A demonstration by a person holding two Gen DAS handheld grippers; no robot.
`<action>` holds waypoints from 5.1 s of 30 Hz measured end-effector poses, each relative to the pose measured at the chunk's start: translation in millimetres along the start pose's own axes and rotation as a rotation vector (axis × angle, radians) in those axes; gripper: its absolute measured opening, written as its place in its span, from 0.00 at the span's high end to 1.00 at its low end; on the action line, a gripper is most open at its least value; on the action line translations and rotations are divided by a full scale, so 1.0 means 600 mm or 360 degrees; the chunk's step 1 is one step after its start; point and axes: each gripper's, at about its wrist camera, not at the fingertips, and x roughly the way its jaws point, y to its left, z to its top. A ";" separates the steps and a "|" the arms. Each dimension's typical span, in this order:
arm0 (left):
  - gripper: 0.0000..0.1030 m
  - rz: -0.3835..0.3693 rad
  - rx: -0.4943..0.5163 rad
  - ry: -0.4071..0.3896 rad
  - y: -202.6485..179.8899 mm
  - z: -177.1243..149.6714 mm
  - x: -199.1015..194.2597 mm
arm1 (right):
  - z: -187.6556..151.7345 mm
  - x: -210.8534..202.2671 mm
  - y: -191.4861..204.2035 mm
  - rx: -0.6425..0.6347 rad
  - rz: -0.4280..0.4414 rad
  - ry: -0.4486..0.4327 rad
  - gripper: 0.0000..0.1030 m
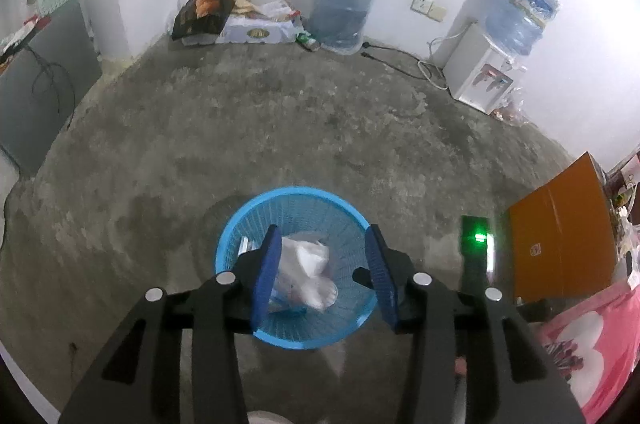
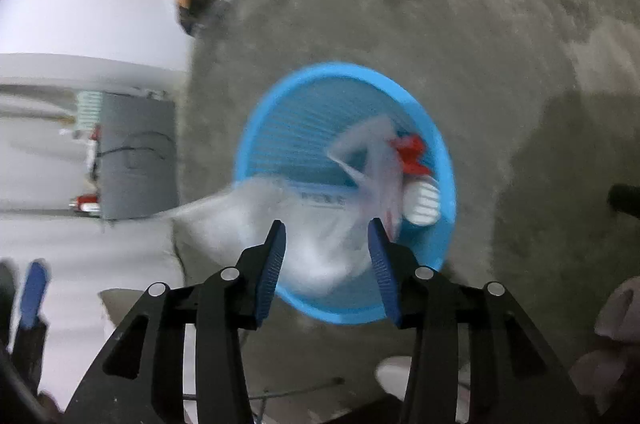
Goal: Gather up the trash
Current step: 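Carry the tissue and plastic bag over the wastebasket and open both tools, then move both tools back over the table toward the snack bags, then grasp the pink chip bag with the right tool while the left tool grasps the red-green snack bag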
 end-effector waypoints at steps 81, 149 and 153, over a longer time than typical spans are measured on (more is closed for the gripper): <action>0.14 0.0868 -0.1384 -0.0911 0.310 -0.824 -0.787 | -0.738 -0.232 0.441 -0.2158 0.0252 -0.0233 0.08; 0.36 0.0213 -0.1658 -0.0744 0.404 -0.843 -0.670 | -0.885 -0.041 0.520 -0.1614 0.0477 0.0932 0.94; 0.37 -0.0077 -0.1650 -0.0988 0.391 -0.850 -0.682 | -0.873 -0.032 0.511 -0.1609 0.0475 0.0940 0.94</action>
